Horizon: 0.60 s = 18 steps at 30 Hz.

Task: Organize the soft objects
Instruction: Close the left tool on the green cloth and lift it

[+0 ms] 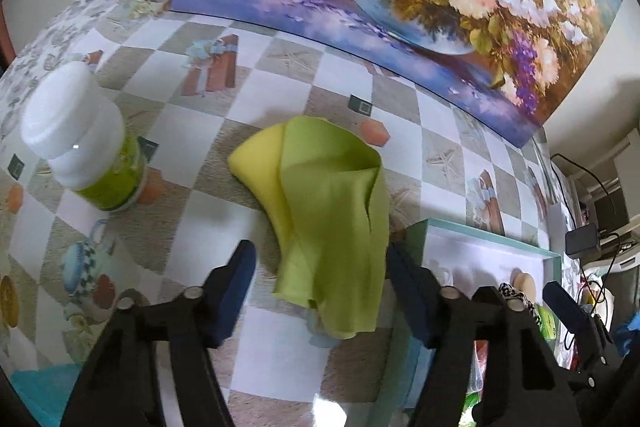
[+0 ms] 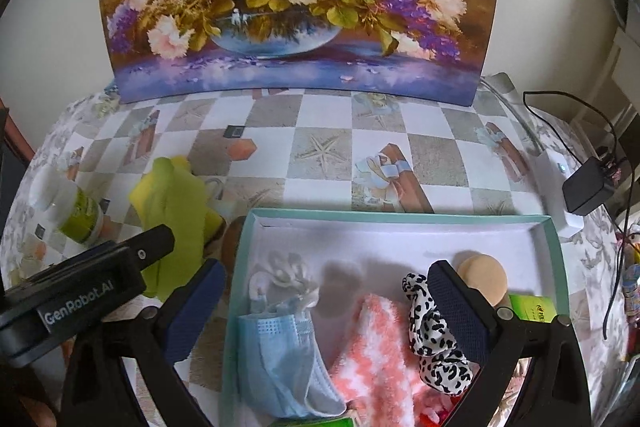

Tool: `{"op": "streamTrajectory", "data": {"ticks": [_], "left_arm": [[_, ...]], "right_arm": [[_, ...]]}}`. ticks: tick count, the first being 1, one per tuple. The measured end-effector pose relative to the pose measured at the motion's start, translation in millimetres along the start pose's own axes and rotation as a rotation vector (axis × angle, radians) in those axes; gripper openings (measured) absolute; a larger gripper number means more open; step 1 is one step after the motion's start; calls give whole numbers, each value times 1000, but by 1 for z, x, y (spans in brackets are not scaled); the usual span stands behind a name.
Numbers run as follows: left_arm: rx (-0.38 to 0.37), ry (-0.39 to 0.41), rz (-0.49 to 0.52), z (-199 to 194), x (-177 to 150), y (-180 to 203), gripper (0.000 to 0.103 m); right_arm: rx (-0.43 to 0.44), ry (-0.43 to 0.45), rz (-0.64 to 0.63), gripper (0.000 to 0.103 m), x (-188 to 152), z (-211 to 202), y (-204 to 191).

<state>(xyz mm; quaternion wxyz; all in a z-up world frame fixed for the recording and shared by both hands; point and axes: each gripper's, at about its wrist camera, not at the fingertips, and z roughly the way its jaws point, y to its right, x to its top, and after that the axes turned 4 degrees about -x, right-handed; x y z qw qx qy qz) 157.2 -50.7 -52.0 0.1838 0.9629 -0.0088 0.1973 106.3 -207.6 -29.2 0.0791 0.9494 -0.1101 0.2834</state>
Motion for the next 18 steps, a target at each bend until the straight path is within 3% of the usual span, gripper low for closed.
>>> {"op": "streamTrajectory", "data": {"ticks": [5, 8, 18], "left_arm": [[-33, -10, -11, 5, -2, 0, 24], [-50, -11, -15, 5, -3, -2, 12], [-82, 6, 5, -3, -4, 0, 7]], "right_arm": [[-9, -12, -3, 102, -1, 5, 1], [-4, -14, -2, 102, -1, 6, 1], [3, -19, 13, 102, -2, 6, 3]]}}
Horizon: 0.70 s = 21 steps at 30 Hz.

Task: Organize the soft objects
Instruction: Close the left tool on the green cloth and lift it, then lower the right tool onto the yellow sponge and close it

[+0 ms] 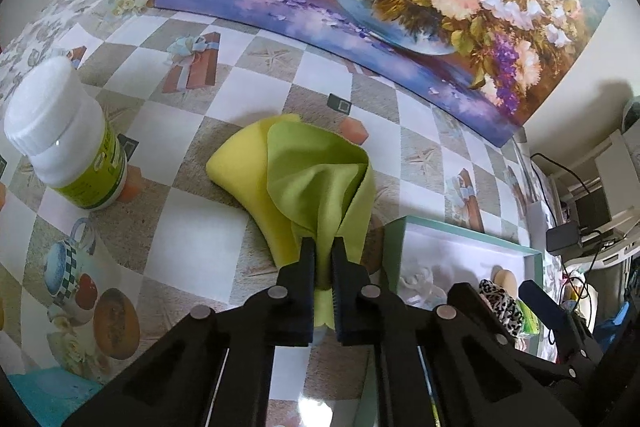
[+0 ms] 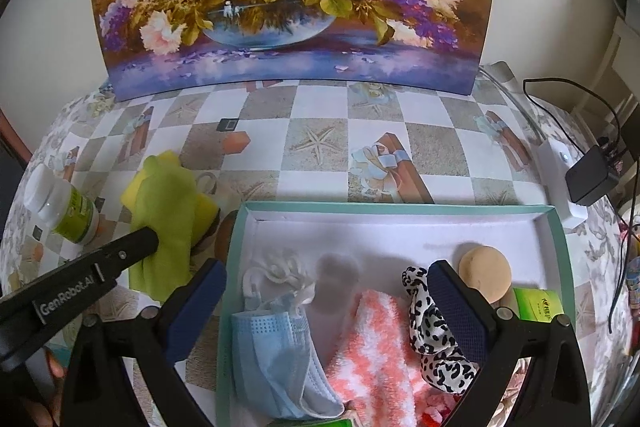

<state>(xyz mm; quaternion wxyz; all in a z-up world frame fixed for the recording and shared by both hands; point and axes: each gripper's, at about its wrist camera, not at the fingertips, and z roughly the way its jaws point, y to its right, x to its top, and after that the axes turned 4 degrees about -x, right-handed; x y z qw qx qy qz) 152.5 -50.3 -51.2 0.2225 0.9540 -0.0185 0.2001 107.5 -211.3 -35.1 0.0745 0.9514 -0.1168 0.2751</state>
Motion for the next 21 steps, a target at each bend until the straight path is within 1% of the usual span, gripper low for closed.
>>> {"op": "streamTrajectory", "data": {"ticks": [9, 16, 21], "left_arm": [[-7, 41, 13, -16, 2, 3, 7], [2, 105, -22, -43, 6, -9, 7], [42, 134, -74, -58, 5, -30, 7]], "right_arm": [[8, 29, 2, 102, 3, -11, -1], [48, 62, 8, 102, 6, -20, -3], [97, 60, -7, 102, 5, -19, -14]]}}
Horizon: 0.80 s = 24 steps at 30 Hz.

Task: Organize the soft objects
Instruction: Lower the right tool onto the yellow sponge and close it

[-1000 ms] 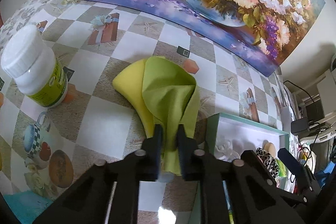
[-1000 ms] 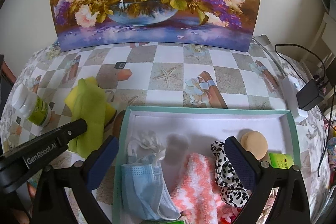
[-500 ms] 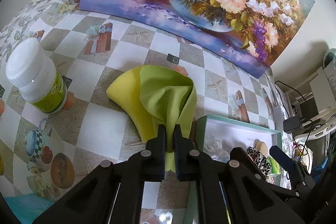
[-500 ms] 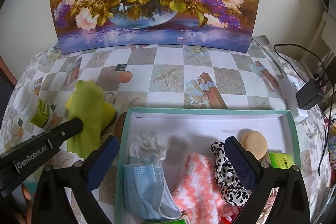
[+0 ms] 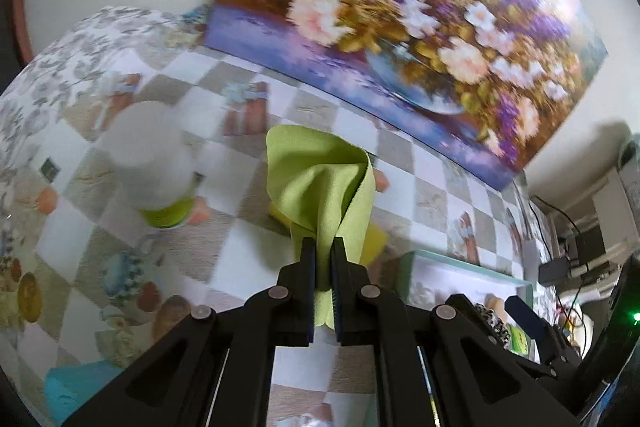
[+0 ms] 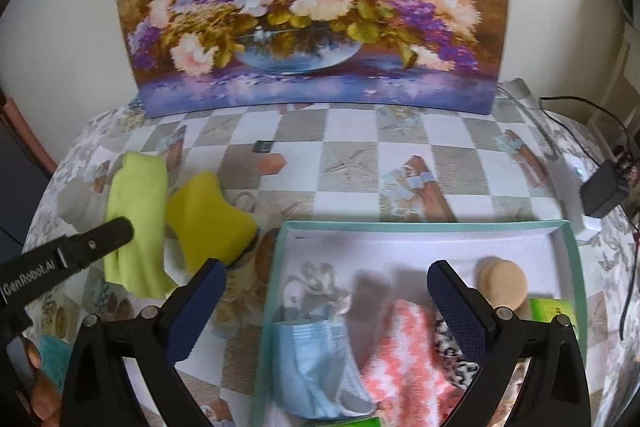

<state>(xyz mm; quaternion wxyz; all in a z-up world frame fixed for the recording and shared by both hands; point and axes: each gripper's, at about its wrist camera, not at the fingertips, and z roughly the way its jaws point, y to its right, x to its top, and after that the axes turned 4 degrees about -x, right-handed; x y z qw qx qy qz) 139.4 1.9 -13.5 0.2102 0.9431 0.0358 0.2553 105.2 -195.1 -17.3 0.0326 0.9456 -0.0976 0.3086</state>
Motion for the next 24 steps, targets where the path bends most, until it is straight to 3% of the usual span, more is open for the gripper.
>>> {"op": "streamTrajectory", "data": {"ticks": [5, 16, 24], "left_arm": [[29, 12, -71, -6, 0, -25, 6], [59, -15, -162, 3, -5, -54, 7], [51, -22, -195, 8, -4, -65, 7]], "right_arm": [[70, -17, -47, 102, -5, 9, -23], [112, -64, -159, 98, -10, 39, -66], [84, -95, -226, 95, -10, 59, -88]]}}
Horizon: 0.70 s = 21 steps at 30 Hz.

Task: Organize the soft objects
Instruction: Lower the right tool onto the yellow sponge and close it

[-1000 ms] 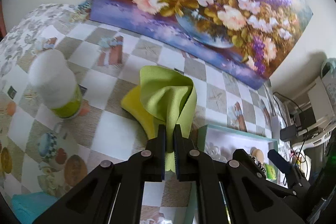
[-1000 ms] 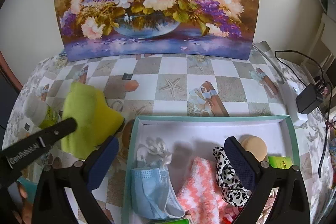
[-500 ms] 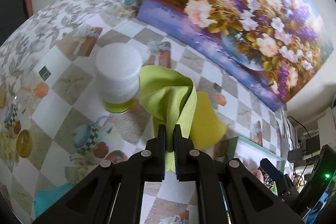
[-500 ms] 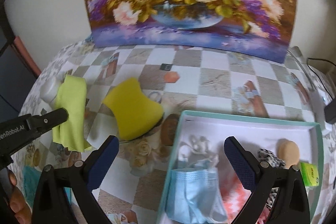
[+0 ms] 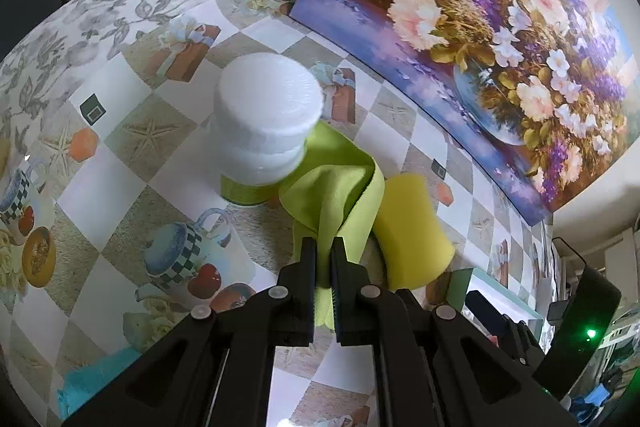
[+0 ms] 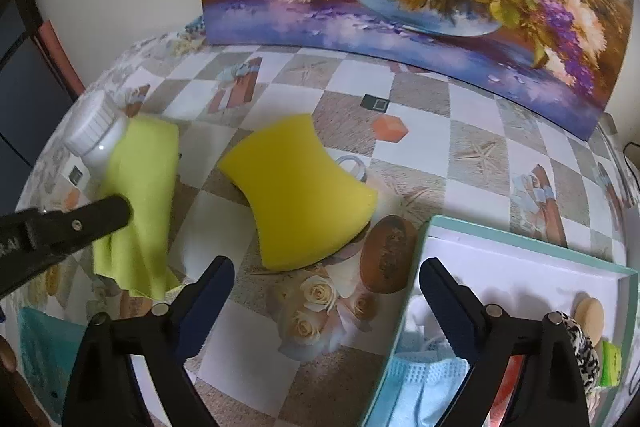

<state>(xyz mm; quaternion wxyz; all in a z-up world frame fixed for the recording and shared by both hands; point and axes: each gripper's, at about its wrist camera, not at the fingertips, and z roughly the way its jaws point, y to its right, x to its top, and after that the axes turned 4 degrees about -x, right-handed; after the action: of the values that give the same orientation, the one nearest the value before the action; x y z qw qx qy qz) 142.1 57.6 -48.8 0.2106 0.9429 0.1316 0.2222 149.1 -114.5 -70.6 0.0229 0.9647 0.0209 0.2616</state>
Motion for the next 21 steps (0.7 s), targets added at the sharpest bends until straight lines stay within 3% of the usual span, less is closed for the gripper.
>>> {"op": "streamTrajectory", "data": {"ticks": [16, 21], "left_arm": [[-17, -21, -29, 8, 2, -7, 7], [-19, -26, -33, 10, 2, -8, 7]], "right_arm": [[-40, 31, -62, 89, 5, -4, -14], [-34, -8, -73, 86, 5, 12, -19]]}}
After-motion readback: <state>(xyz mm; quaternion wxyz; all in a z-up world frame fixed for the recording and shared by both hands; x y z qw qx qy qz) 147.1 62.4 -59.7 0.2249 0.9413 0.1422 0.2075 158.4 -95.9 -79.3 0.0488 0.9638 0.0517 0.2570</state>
